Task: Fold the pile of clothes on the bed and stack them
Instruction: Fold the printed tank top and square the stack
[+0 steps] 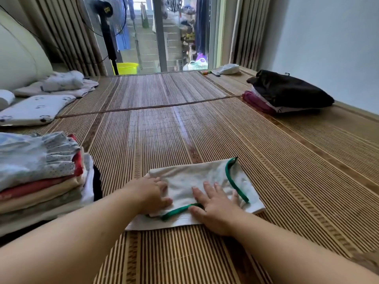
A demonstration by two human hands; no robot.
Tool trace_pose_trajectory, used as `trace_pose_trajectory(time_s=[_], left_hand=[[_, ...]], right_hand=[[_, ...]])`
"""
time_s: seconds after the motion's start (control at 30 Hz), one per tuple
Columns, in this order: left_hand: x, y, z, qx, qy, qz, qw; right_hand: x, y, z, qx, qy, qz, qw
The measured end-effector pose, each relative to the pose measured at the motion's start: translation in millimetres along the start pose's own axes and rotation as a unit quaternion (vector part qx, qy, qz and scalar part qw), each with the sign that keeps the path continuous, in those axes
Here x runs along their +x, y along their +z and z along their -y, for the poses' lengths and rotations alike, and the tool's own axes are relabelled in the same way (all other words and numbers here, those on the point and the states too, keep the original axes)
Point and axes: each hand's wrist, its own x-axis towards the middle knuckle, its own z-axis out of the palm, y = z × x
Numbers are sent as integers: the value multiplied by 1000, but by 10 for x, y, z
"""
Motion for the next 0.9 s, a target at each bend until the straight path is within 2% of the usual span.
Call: trace_pose_trajectory(time_s=[0.1,0.17,0.27,0.33,0.37,0.47,0.57,0.63,0.73,0.83,0.9], left_hand=[[-154,-44,-103,140,39,16,989],[-284,7,-192,141,83,-16,986],[-535,44,-366,21,160,-31,986],[-668,74,-468,-89,196,-26,976],[-729,105,-509,-134,201,-48,969],[-865,259,-525,-232,141,-169,948],[-972,396,-486,-290,77,-192,935],[-1066,427,-509,-273,88,-213,934],[-1179,383,-616,-183,178,-238,937],[-1206,321,-772,-33,254,-170,951],[-1202,263,-871,48,230,-142,962]], right_hand=[[80,-71,-319,-58,-14,20,998],[118,-209,-566,-88,2,23,996],[135,-400,-776,-125,45,-16,991],[118,-502,-781,-144,69,-40,986],[83,-550,-745,-138,74,-44,987],[-118,-664,-601,-45,49,-85,994],[-430,-720,-439,40,-3,-76,996],[-706,-696,-275,50,-20,-39,998],[-1032,-546,-67,8,-28,-17,999],[-1234,-333,78,9,-12,16,1000],[-1298,-198,115,6,8,37,999]])
